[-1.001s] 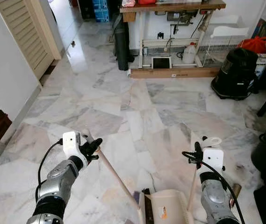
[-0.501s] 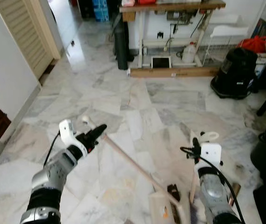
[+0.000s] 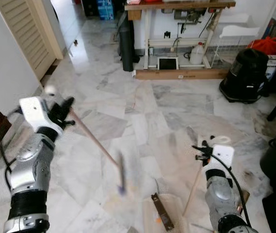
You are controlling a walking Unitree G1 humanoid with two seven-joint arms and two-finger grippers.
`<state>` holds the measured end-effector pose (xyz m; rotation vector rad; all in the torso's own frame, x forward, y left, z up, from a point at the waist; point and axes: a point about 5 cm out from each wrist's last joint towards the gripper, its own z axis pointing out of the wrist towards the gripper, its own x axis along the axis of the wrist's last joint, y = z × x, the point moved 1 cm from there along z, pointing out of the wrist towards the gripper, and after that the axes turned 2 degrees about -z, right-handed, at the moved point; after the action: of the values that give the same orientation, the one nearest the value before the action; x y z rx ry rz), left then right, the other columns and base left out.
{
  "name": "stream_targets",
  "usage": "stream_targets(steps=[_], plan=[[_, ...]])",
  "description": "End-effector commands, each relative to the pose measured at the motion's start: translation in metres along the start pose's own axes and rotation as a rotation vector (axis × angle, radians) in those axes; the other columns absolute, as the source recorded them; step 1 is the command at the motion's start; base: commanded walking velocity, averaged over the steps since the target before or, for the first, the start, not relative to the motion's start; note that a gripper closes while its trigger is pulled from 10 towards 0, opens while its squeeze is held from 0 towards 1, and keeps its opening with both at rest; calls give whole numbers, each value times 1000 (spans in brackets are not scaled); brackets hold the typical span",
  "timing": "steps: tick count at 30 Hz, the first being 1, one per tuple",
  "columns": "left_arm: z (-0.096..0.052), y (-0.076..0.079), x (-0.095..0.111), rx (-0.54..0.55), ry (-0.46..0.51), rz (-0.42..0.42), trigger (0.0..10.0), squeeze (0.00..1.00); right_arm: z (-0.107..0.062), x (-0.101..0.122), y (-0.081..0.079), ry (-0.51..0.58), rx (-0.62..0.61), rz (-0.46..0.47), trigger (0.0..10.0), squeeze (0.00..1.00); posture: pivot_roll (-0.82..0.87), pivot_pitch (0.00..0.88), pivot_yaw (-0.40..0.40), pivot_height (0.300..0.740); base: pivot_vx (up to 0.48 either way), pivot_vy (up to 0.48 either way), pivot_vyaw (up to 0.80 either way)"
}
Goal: Sweep floor
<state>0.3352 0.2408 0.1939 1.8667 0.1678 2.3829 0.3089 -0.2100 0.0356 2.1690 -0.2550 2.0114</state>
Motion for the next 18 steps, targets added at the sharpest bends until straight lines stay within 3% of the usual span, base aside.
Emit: stream_targets(steps=[1, 12, 18], plan=[[3, 1, 13, 16, 64, 27, 10000, 0, 3, 5, 4, 21, -24, 47, 10000, 0, 85, 0, 46, 740, 0, 0, 0], [-14, -3, -19, 54, -6, 154, 10000, 0, 7, 28, 30, 152, -102, 171, 10000, 0, 38, 0, 42, 740, 0, 0, 0], [-22, -8, -23, 88, -10, 168, 10000, 0, -9, 29, 45, 210, -160, 209, 10000, 0, 20, 0, 53, 740, 0, 0, 0]])
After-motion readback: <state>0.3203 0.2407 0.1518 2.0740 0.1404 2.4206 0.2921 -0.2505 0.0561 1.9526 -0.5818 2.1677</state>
